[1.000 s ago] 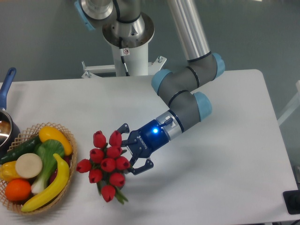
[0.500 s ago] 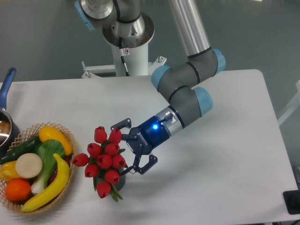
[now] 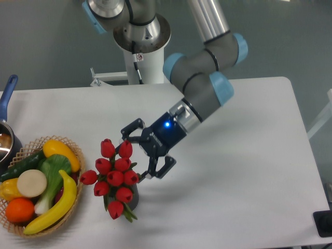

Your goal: Insert the flowers into the vase

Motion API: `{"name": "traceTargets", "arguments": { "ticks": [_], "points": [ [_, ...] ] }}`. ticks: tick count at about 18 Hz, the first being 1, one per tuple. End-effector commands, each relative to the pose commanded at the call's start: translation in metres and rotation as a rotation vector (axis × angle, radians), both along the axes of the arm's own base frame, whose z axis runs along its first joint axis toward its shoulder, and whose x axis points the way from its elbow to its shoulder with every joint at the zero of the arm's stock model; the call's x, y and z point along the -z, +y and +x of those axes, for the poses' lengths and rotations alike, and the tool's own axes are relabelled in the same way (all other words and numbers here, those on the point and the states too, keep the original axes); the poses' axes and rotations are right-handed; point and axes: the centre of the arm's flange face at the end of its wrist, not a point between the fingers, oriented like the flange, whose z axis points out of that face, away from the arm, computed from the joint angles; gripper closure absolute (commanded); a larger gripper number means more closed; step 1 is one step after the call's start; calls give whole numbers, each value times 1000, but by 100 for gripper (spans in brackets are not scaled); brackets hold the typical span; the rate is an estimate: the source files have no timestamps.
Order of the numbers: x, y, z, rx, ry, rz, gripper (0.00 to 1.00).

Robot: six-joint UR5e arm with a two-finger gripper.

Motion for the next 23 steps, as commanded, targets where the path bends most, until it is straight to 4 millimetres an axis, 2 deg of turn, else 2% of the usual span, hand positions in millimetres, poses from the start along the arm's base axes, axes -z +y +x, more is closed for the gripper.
{"name": "traceTargets", "arguments": {
  "ticks": [6, 10, 14, 18, 23],
  "points": [
    [-48, -36, -6, -171, 335, -299, 0],
    [-104, -58, -7, -264, 505, -401, 0],
    [-146, -87, -20, -258, 556, -538, 0],
    [-169, -124, -42, -174, 623, -604, 0],
    [-180, -178, -65, -70, 647, -657, 0]
  ]
}}
